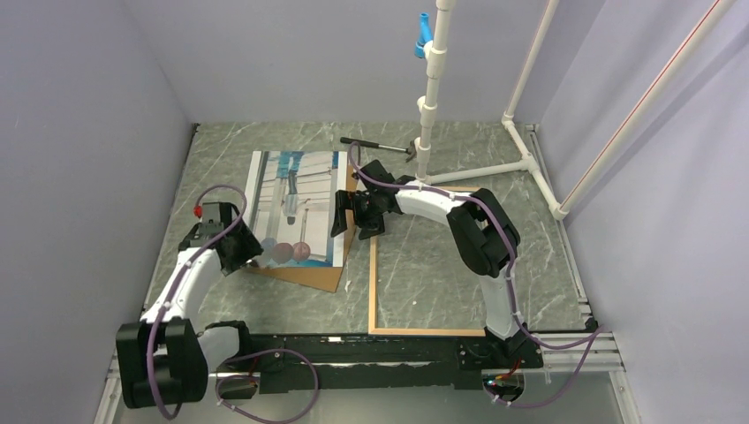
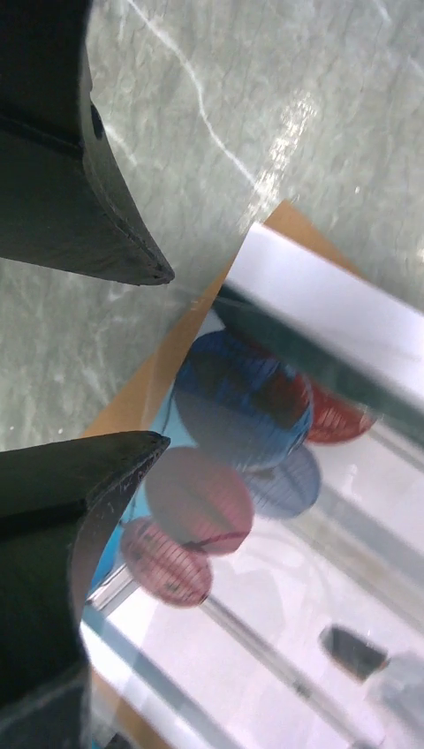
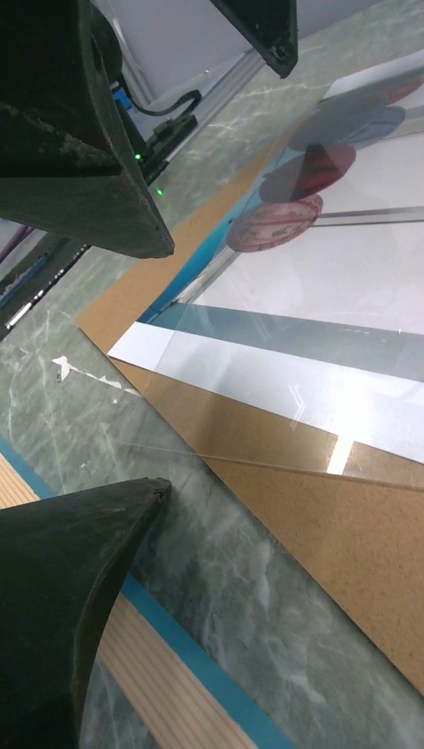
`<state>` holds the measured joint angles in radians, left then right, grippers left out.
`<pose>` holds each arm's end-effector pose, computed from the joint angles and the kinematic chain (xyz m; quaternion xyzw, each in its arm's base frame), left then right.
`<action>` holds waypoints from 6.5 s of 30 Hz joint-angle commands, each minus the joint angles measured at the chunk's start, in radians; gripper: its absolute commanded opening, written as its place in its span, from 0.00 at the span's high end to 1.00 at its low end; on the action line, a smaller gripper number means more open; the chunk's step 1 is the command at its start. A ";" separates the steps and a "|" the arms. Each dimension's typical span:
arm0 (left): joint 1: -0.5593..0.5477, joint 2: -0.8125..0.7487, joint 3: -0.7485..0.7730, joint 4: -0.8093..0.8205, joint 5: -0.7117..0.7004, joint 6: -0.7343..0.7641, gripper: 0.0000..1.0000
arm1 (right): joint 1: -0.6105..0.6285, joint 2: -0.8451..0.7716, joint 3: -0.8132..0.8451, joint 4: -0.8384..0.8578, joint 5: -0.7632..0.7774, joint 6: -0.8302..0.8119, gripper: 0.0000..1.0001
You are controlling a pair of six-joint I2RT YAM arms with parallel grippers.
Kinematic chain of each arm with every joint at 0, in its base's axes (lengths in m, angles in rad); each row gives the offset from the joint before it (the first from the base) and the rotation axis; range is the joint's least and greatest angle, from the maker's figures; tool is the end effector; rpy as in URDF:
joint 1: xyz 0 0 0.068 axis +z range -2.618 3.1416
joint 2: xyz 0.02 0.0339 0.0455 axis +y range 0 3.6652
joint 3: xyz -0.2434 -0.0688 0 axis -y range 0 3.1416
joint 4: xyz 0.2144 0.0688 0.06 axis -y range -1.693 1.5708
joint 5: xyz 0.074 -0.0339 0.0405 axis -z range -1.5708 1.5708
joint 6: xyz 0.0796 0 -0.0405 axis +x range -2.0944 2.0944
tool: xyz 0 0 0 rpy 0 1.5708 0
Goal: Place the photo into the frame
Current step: Move the photo frame item to the center of the board, then pick up the photo frame item at the center of the board.
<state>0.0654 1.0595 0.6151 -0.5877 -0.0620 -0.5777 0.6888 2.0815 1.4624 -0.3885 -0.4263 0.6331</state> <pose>0.1982 0.0179 0.1561 -0.3123 0.9115 -0.0385 0.2649 0.3084 0.2966 0.1264 -0.0849 0.9369 0.3271 0.0897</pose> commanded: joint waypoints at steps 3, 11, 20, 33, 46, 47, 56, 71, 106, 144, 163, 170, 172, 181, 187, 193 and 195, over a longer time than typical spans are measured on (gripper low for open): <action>0.089 0.120 0.018 0.081 0.004 0.040 0.37 | -0.015 0.022 0.011 0.004 0.036 0.010 0.04; 0.090 0.283 0.027 0.162 0.053 0.061 0.44 | -0.048 0.015 -0.083 0.151 -0.116 0.074 0.09; 0.090 0.285 -0.002 0.186 0.092 0.061 0.48 | -0.064 0.009 -0.179 0.326 -0.287 0.180 0.17; 0.090 0.281 -0.017 0.199 0.117 0.065 0.54 | -0.111 -0.089 -0.311 0.592 -0.410 0.325 0.31; 0.090 0.263 -0.024 0.191 0.120 0.073 0.57 | -0.110 -0.051 -0.312 0.644 -0.401 0.370 0.87; 0.090 0.257 -0.026 0.189 0.127 0.072 0.56 | -0.111 -0.055 -0.308 0.621 -0.395 0.356 0.93; 0.090 0.096 -0.014 0.102 0.161 0.044 0.48 | -0.109 -0.210 -0.325 0.441 -0.325 0.241 1.00; 0.089 -0.119 0.052 -0.019 0.223 0.007 0.44 | 0.015 -0.845 -0.842 0.321 -0.015 0.344 1.00; 0.062 0.030 -0.048 0.120 0.390 0.080 0.48 | -0.325 -0.585 -0.641 0.206 -0.245 -0.112 0.12; -0.010 0.045 -0.037 0.127 0.321 0.083 0.51 | -0.318 -0.415 -0.680 0.456 -0.376 -0.009 1.00; -0.010 0.078 -0.052 0.158 0.347 0.081 0.51 | -0.480 -0.578 -0.751 0.290 -0.354 -0.138 0.30; -0.012 0.085 -0.051 0.160 0.349 0.081 0.52 | -0.503 -0.466 -0.744 0.461 -0.487 -0.074 0.27; -0.012 0.086 -0.049 0.161 0.350 0.082 0.52 | -0.502 -0.423 -0.744 0.529 -0.519 -0.045 0.28; -0.014 0.101 -0.044 0.164 0.367 0.084 0.52 | -0.462 -0.291 -0.724 0.726 -0.579 0.067 0.44; -0.017 0.106 -0.038 0.159 0.364 0.088 0.52 | -0.423 -0.225 -0.711 0.834 -0.593 0.149 0.53; -0.019 0.092 -0.032 0.149 0.363 0.090 0.51 | -0.403 -0.198 -0.711 0.869 -0.596 0.182 0.67; -0.019 0.085 -0.030 0.143 0.363 0.092 0.51 | -0.403 -0.201 -0.718 0.881 -0.600 0.193 0.78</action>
<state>0.0505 1.1637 0.5449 -0.4522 0.2844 -0.5083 0.2832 1.8816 0.7265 0.3943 -0.9955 0.7910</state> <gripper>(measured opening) 0.488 0.318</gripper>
